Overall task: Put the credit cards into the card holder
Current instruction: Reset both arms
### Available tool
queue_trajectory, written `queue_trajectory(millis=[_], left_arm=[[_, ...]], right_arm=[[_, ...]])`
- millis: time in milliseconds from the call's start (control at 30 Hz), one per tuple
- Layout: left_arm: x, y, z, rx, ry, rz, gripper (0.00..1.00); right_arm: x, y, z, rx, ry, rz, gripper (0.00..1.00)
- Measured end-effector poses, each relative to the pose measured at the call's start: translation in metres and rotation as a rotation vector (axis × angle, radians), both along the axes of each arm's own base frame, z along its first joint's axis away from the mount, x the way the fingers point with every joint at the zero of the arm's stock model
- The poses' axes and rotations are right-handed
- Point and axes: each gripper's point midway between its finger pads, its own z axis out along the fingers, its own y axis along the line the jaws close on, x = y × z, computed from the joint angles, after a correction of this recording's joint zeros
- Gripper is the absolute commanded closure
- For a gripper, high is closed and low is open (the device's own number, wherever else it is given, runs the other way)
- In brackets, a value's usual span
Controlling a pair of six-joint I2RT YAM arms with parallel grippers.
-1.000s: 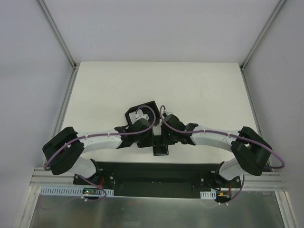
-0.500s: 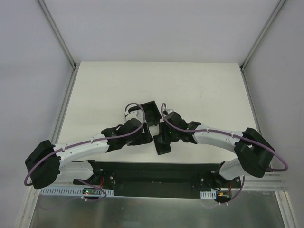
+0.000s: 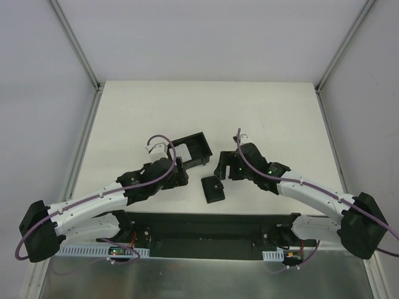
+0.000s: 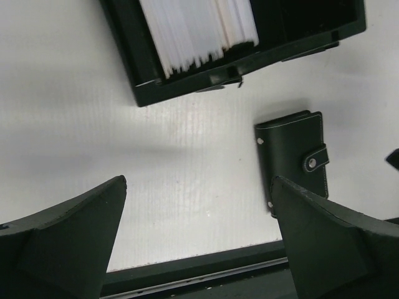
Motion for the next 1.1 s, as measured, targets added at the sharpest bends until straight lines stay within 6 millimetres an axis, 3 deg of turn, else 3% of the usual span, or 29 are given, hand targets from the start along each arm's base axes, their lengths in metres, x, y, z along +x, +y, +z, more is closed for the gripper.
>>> queue_trajectory(millis=[167, 433, 700, 933, 1100], left_arm=[[0.001, 0.033, -0.001, 0.043, -0.021, 0.079, 0.01], [0.025, 0.105, 0.028, 0.028, -0.119, 0.304, 0.01], [0.039, 0.170, 0.023, 0.082, -0.055, 0.511, 0.01], [0.051, 0.210, 0.019, 0.015, 0.008, 0.654, 0.01], [0.057, 0.209, 0.020, -0.008, 0.012, 0.641, 0.01]], right_arm=[[0.003, -0.031, -0.003, -0.004, -0.022, -0.093, 0.09], [0.014, -0.084, -0.009, -0.055, -0.026, -0.269, 0.03], [0.036, -0.146, -0.005, -0.070, -0.031, -0.469, 0.00], [0.042, -0.185, -0.003, -0.079, -0.021, -0.555, 0.04], [0.043, -0.195, -0.003, -0.100, -0.029, -0.568, 0.04]])
